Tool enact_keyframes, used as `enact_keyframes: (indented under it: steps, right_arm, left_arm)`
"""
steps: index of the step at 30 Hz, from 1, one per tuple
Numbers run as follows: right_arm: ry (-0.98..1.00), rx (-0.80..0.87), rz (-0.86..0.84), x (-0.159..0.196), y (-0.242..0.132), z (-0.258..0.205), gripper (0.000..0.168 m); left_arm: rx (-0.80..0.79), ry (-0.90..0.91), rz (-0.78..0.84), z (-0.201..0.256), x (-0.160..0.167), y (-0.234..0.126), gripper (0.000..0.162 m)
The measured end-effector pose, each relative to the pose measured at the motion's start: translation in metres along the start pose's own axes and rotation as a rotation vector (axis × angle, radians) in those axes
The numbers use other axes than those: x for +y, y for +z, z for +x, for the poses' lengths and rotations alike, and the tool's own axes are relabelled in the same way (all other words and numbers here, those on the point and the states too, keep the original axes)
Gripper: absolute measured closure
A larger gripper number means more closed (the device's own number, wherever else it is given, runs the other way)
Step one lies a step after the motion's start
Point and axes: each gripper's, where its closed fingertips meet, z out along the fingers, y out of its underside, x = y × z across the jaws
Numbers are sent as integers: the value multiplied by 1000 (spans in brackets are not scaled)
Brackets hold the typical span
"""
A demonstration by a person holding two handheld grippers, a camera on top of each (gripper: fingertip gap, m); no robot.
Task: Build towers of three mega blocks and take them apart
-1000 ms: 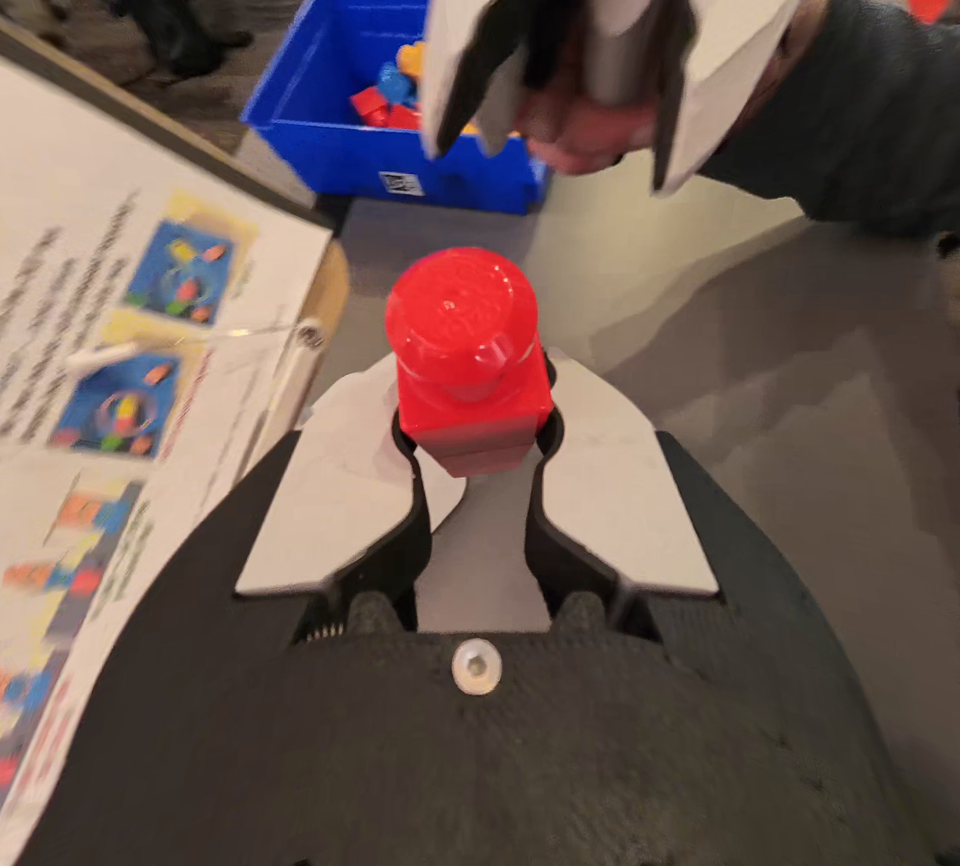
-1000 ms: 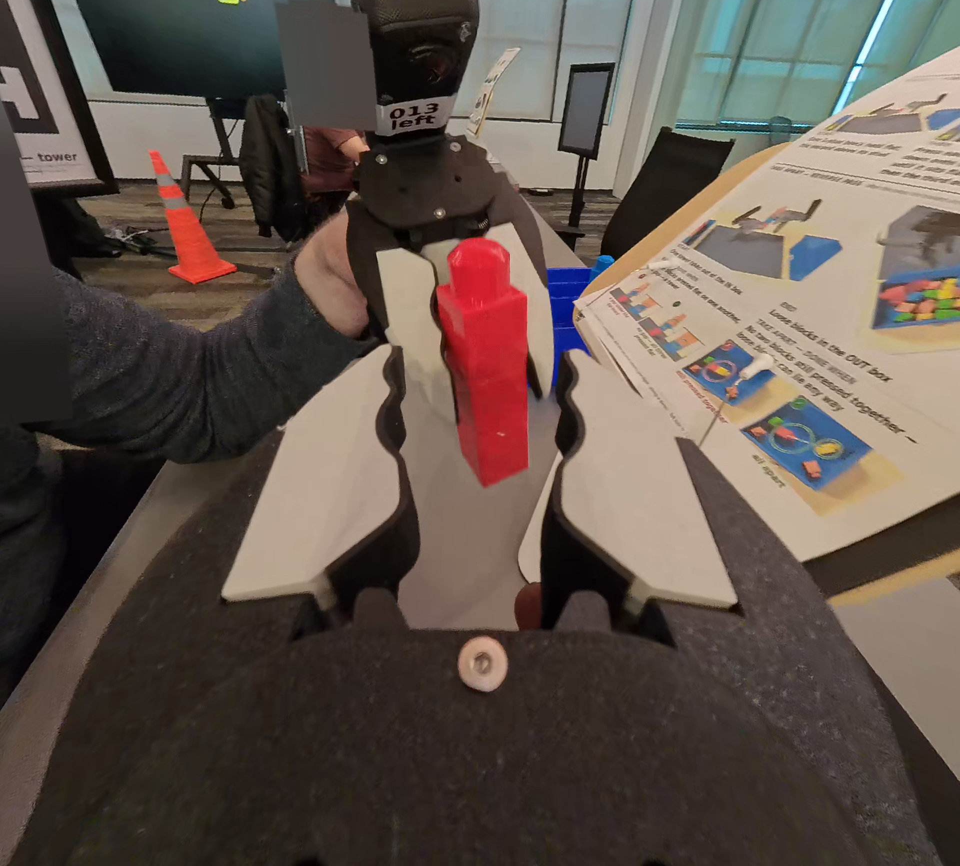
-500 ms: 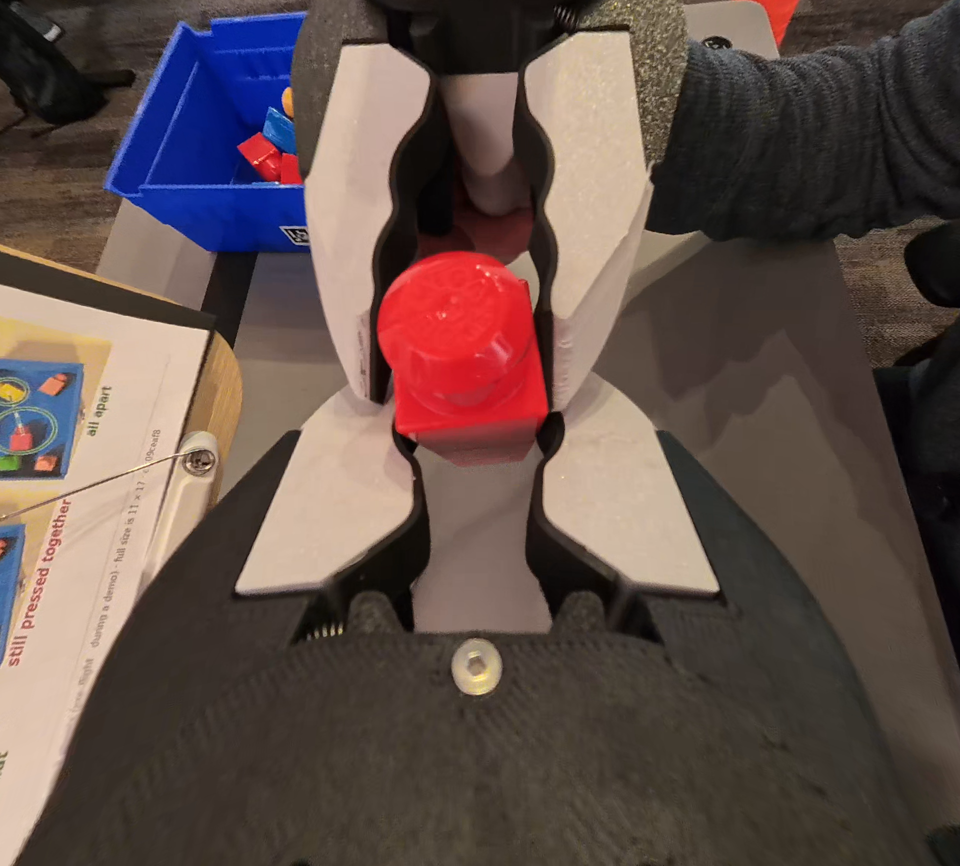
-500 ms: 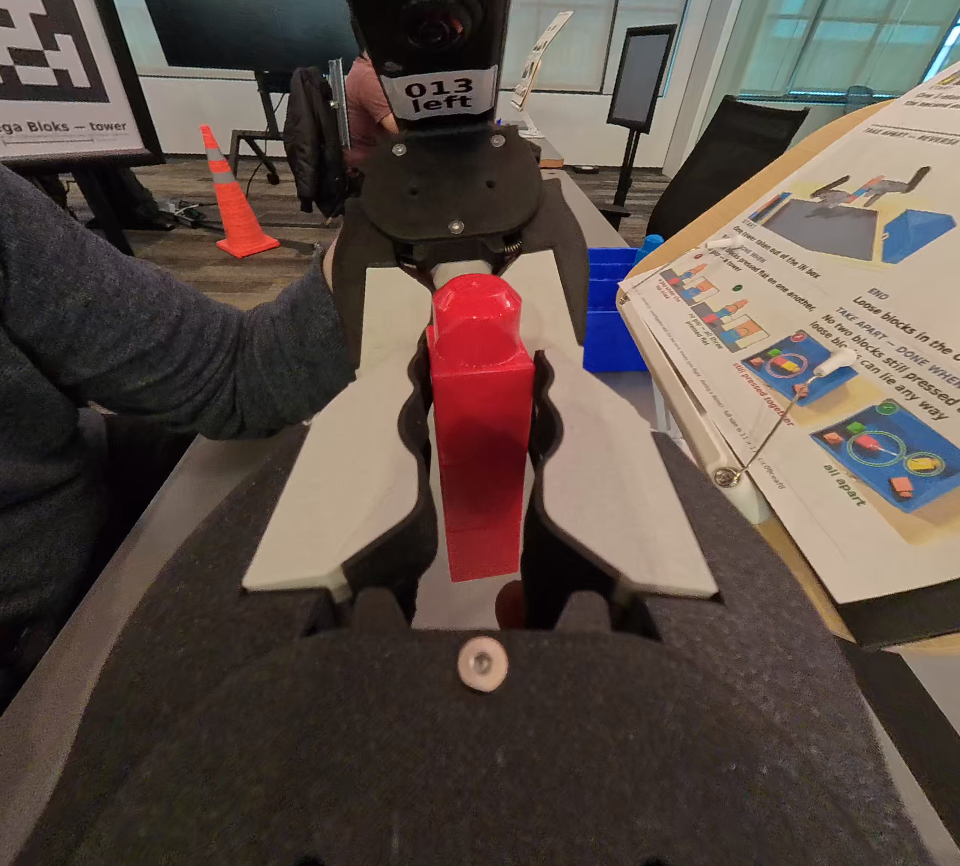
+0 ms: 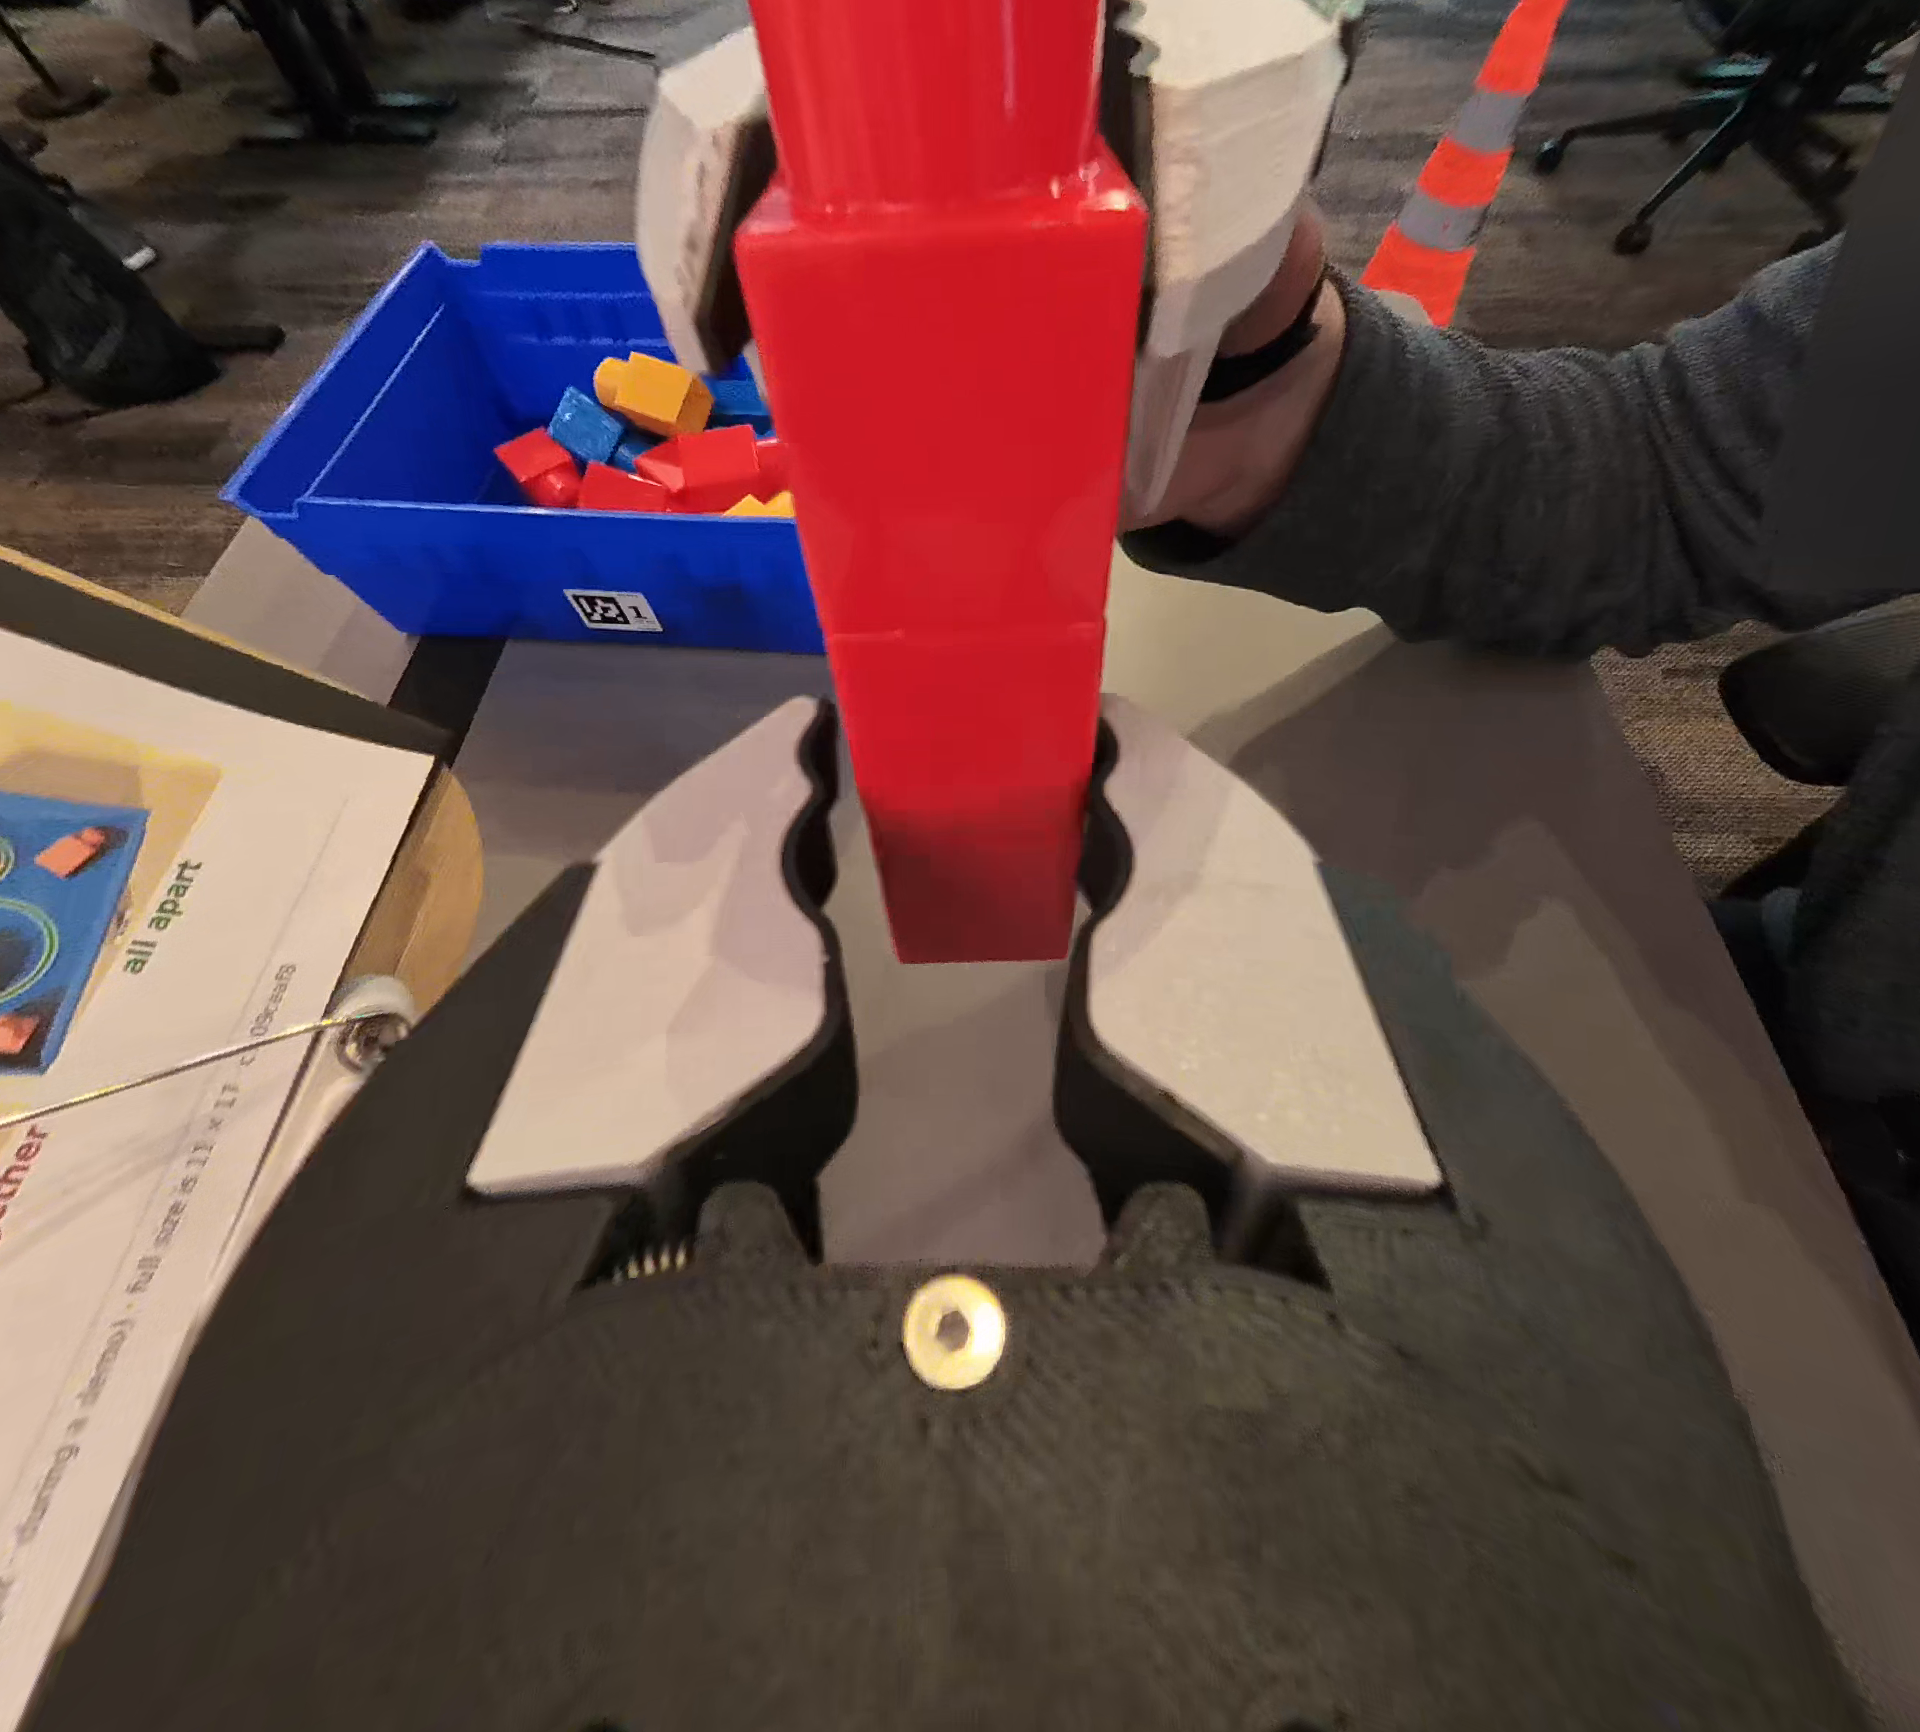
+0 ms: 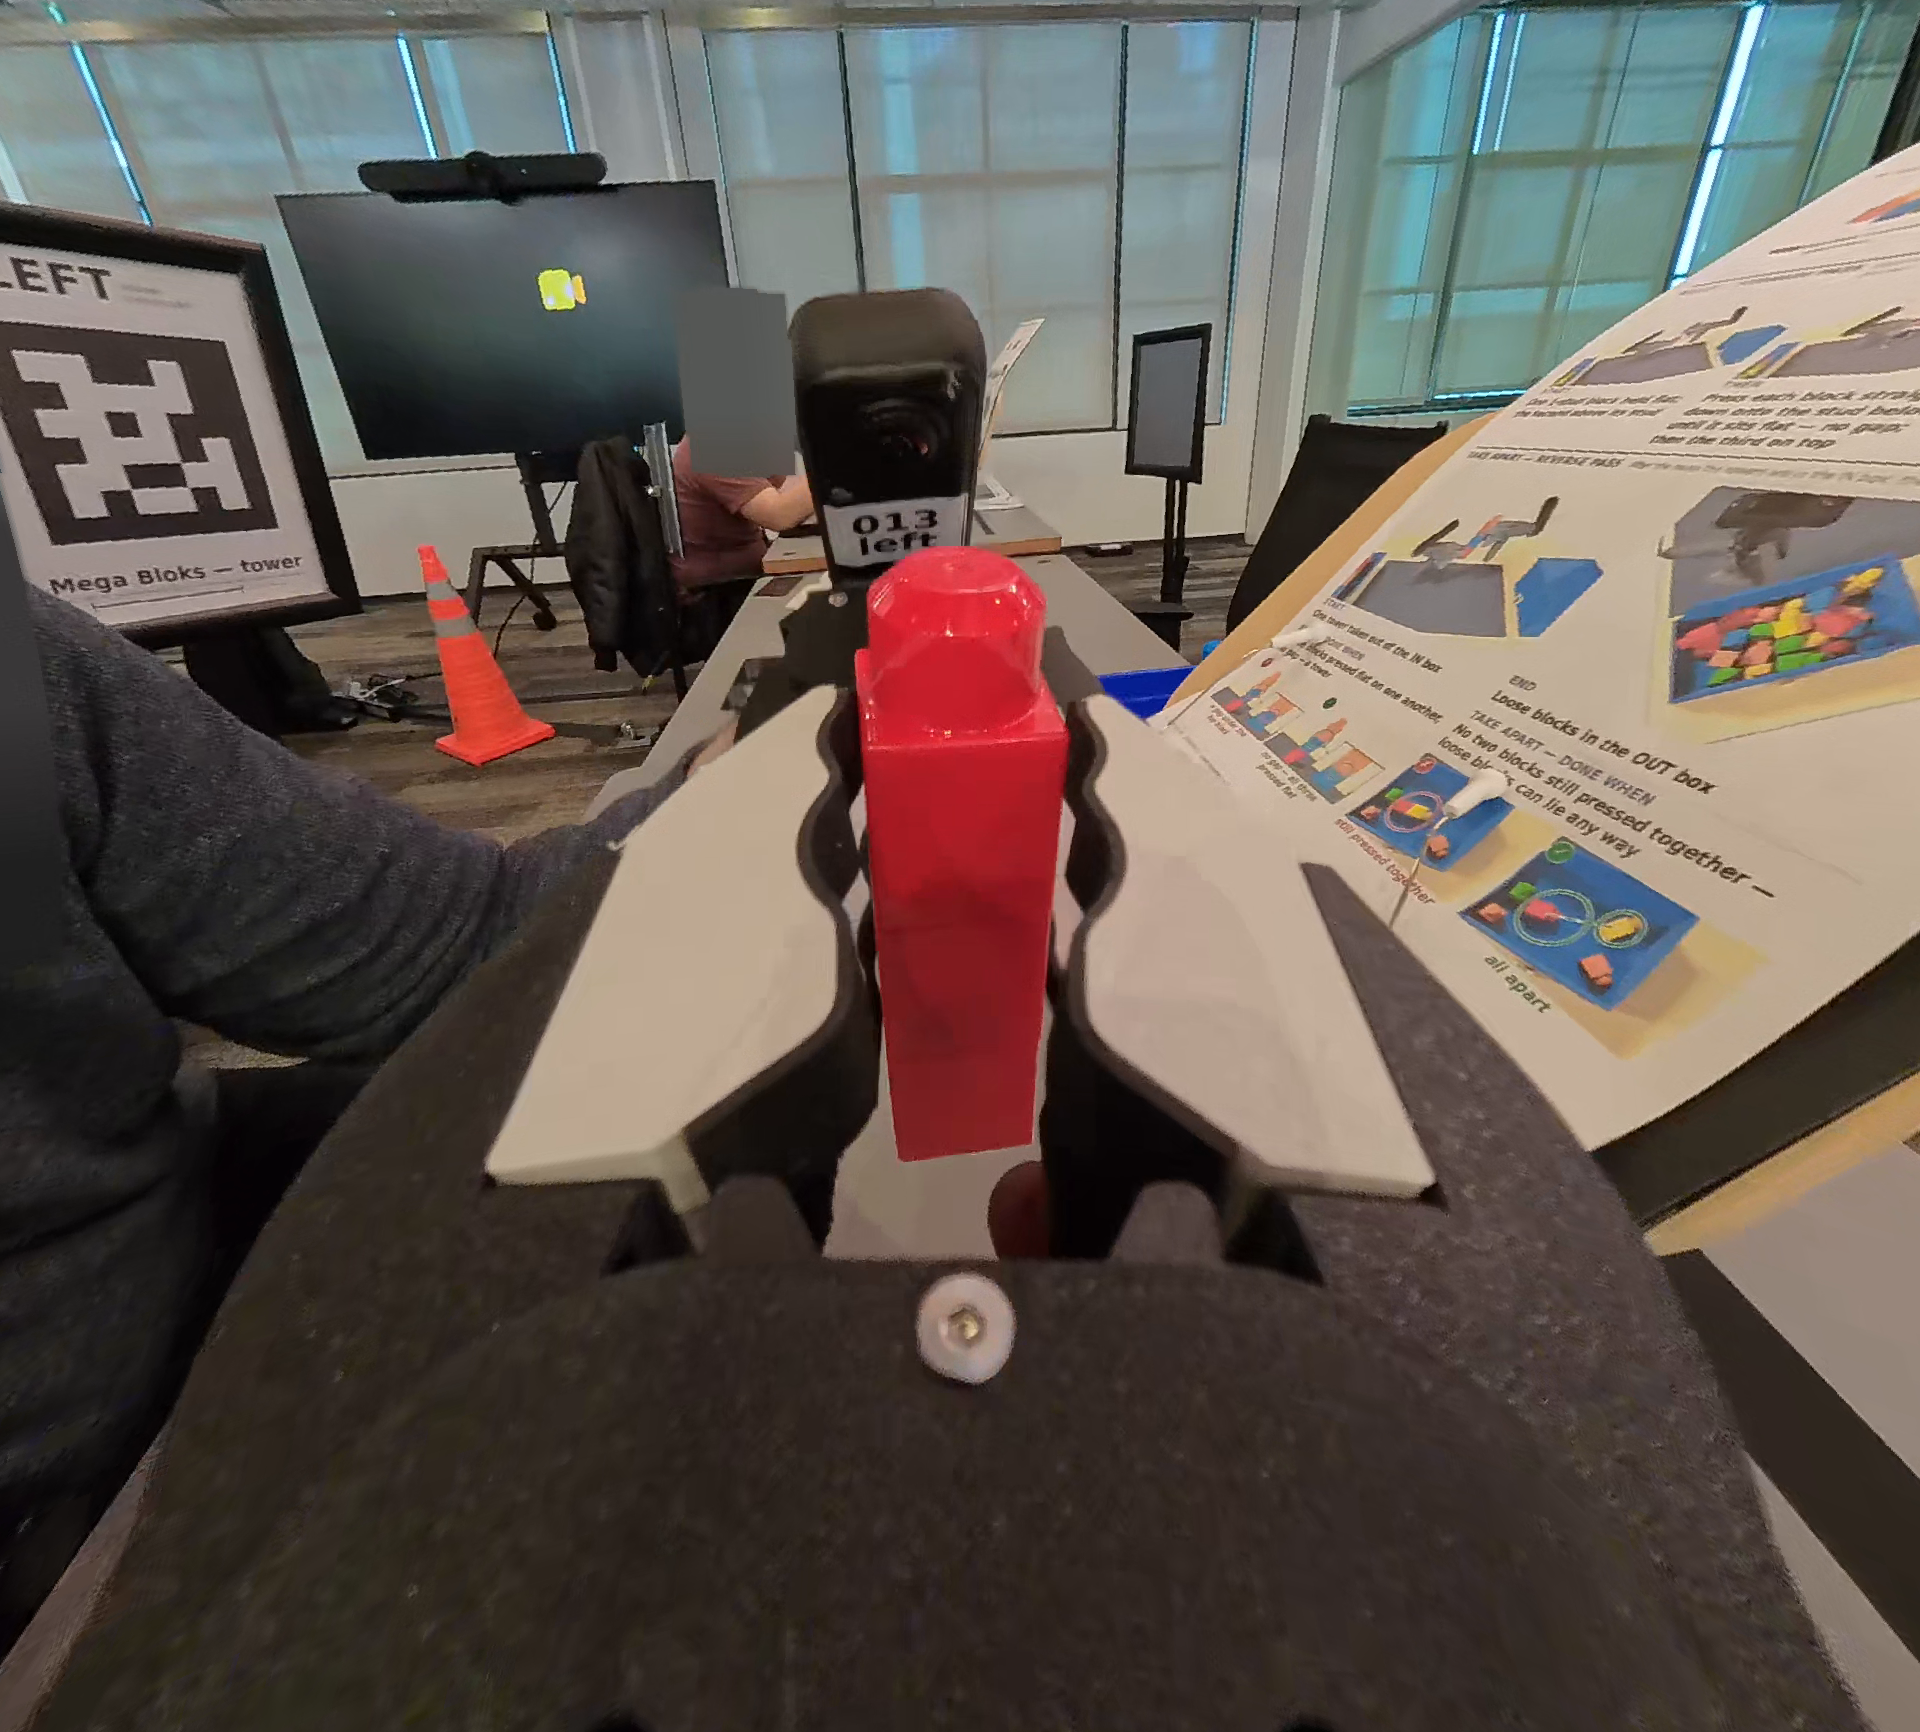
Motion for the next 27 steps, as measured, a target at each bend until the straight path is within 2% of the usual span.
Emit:
enact_keyframes:
  steps: [2, 6, 14, 17, 19, 25, 27]
  right_arm:
    - [5, 4, 10, -2, -1, 1, 131]
    - [3, 13, 14, -3, -3, 3, 131]
    - [-9, 12, 21, -6, -1, -1, 131]
    - [-7, 9, 43, -9, -1, -2, 131]
    - [-12, 19, 45, -10, -3, 0, 131]
    - [10, 11, 48, -9, -5, 2, 131]
    - [-6, 15, 13, -5, -5, 3, 123]
  left_arm:
    - [23, -4, 0, 2, 2, 2, 125]
    - [28, -16, 21, 1, 0, 3, 126]
    - [68, -24, 22, 8, -1, 3, 126]
    - [71, -21, 4, 7, 4, 6, 118]
    - [69, -26, 16, 6, 3, 7, 123]
    - [46, -18, 8, 2, 3, 5, 123]
    - [46, -22, -15, 2, 7, 6, 123]
